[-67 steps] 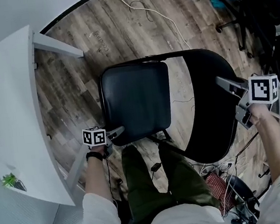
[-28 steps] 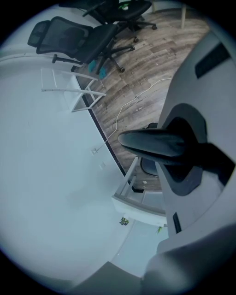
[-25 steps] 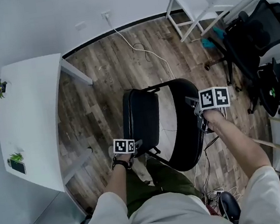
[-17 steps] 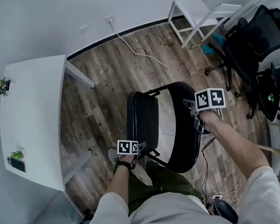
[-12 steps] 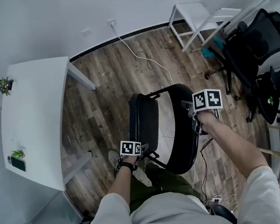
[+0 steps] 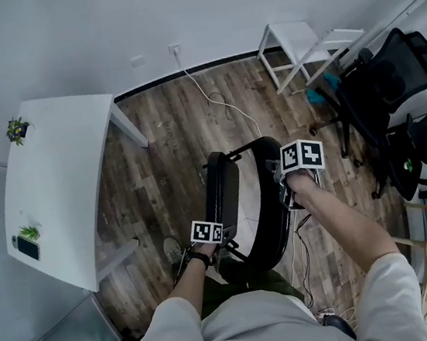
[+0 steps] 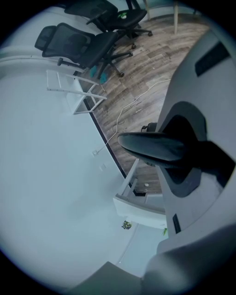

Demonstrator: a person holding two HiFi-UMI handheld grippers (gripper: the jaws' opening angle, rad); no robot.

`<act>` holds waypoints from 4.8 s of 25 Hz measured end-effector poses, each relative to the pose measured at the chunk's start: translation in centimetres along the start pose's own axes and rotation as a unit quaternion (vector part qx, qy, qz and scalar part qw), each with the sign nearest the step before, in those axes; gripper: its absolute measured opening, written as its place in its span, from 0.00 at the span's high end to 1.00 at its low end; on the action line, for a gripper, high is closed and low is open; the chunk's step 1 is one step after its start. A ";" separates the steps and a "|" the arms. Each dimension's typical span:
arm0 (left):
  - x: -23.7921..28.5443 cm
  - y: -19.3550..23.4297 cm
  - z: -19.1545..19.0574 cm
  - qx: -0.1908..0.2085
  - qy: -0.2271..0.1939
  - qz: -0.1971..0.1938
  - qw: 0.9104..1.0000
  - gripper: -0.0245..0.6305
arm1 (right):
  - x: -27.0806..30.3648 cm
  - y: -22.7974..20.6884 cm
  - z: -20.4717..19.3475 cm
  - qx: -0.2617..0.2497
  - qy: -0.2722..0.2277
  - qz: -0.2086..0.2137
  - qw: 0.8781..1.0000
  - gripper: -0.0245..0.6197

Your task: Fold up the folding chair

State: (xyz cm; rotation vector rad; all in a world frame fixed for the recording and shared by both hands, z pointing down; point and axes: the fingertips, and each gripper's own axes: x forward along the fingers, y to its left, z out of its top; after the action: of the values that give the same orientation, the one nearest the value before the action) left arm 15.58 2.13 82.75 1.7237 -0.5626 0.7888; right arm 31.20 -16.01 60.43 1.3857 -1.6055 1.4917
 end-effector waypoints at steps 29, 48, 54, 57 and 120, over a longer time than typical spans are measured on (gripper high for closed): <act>-0.7 -4.6 0.9 0.003 -0.038 -0.115 0.993 0.38 | 0.6 6.4 0.4 0.047 -0.026 0.019 0.998 0.74; 0.7 -4.9 0.5 0.021 -0.003 -0.086 0.996 0.38 | 1.3 8.8 0.6 0.075 -0.042 0.034 0.996 0.68; 0.9 -4.8 -0.8 0.018 0.034 -0.074 0.997 0.38 | 1.6 10.3 0.5 0.083 -0.050 0.041 0.994 0.67; 0.9 -4.5 -0.7 0.019 0.037 -0.072 0.997 0.38 | 1.7 10.6 0.6 0.083 -0.051 0.039 0.994 0.67; -2.0 -0.3 1.9 0.019 -0.014 -0.083 0.996 0.44 | -2.4 16.2 0.8 -0.259 0.078 0.148 0.951 0.47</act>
State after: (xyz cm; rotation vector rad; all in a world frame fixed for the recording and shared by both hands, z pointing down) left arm 14.92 0.38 80.74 1.7925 -0.4201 0.6620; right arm 17.37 -18.29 51.87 0.7435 -1.9770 1.1681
